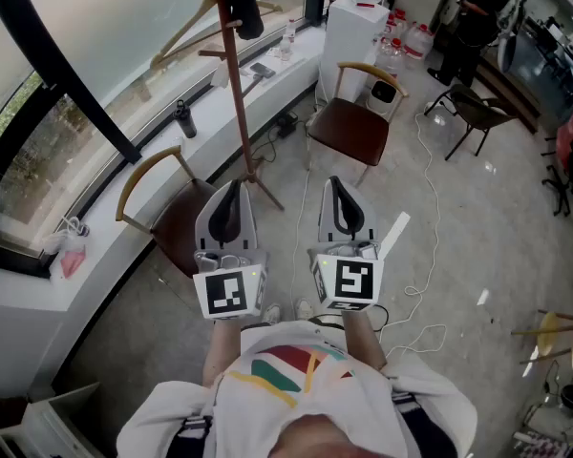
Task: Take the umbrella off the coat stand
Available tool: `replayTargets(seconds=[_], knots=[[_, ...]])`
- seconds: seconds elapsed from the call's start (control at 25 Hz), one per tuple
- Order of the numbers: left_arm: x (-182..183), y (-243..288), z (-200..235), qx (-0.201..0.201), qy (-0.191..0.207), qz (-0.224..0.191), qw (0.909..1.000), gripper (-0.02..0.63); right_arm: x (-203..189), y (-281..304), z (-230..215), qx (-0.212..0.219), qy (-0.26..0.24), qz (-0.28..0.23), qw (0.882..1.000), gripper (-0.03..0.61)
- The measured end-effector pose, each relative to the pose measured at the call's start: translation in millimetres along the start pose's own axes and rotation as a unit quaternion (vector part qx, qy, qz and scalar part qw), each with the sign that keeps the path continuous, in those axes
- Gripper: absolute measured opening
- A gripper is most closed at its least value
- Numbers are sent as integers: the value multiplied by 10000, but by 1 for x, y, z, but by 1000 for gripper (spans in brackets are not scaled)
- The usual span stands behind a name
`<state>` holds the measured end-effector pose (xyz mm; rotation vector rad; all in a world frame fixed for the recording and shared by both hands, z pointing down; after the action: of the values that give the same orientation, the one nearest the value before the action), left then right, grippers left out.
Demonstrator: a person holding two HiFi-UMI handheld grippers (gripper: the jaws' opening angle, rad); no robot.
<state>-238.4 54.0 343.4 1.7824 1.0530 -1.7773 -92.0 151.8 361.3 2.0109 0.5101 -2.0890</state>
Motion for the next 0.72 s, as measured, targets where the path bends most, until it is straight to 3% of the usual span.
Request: replayTargets(seconds=[0.36,0.72], knots=[[-1,3,-9,46,-26,50,10000,11,1,-3,-15,-22,-45,50,10000,0],[-2,9,-34,116,-15,100,9999,11,0,-6,-37,239,29,-6,9997,0]])
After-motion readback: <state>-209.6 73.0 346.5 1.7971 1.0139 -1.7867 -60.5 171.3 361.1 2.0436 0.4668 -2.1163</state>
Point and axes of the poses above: the fingertips, and each gripper's own axes: y forward along the fingers, z to its left, x out of its top, the point moved 6 cm from there along -y, backward along the fingers, and after that the axes turned 4 degrees about y, right-handed, at the moved point
